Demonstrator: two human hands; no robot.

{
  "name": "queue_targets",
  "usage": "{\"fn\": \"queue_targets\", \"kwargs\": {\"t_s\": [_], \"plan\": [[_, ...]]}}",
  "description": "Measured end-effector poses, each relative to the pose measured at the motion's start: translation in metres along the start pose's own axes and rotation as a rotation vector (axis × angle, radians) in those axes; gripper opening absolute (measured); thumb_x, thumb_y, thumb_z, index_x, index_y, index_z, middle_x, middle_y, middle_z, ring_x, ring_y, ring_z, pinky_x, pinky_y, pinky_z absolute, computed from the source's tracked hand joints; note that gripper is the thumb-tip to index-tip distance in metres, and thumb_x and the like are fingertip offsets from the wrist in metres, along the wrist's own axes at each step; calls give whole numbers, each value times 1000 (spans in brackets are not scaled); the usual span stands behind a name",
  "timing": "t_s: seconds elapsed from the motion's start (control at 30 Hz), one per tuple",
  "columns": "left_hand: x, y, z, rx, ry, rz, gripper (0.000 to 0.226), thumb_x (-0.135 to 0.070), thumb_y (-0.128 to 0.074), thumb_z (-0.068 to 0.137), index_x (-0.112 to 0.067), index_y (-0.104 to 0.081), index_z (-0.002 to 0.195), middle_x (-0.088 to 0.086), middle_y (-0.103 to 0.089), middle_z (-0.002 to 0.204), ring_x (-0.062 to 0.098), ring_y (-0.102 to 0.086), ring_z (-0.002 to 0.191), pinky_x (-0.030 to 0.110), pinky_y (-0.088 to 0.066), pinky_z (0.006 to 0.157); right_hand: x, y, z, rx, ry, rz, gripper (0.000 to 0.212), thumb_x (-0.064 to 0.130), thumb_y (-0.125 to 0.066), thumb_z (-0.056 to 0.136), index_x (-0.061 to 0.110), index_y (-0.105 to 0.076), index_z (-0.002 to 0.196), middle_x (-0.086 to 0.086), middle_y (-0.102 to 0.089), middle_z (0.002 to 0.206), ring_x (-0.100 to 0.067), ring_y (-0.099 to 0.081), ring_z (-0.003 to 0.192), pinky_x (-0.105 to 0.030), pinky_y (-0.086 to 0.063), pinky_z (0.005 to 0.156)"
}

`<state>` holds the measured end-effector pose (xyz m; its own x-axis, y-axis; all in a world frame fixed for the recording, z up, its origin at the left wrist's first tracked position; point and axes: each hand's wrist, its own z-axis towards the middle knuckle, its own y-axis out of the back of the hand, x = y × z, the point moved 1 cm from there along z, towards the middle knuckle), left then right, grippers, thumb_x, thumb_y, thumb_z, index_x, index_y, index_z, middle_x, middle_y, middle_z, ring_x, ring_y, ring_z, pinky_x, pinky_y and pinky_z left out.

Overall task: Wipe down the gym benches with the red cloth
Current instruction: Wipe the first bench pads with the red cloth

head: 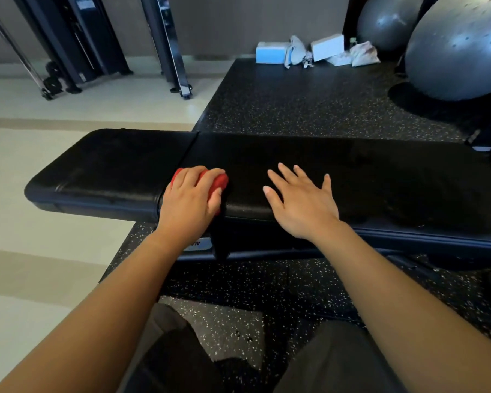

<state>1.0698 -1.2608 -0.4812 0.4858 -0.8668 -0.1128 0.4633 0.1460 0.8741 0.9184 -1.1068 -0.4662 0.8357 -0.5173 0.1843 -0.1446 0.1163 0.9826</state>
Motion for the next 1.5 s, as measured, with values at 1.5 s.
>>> {"fn": "queue_targets", "kwargs": {"t_s": [1.5], "plan": [[-63, 0, 14, 92, -127, -273, 47, -40, -31, 93, -17, -59, 123, 5, -61, 117, 25, -51, 113, 35, -34, 102, -62, 17, -20, -18, -135, -9, 52, 50, -16, 100, 36, -19, 149, 6, -11, 160, -17, -6, 147, -42, -7, 117]]}}
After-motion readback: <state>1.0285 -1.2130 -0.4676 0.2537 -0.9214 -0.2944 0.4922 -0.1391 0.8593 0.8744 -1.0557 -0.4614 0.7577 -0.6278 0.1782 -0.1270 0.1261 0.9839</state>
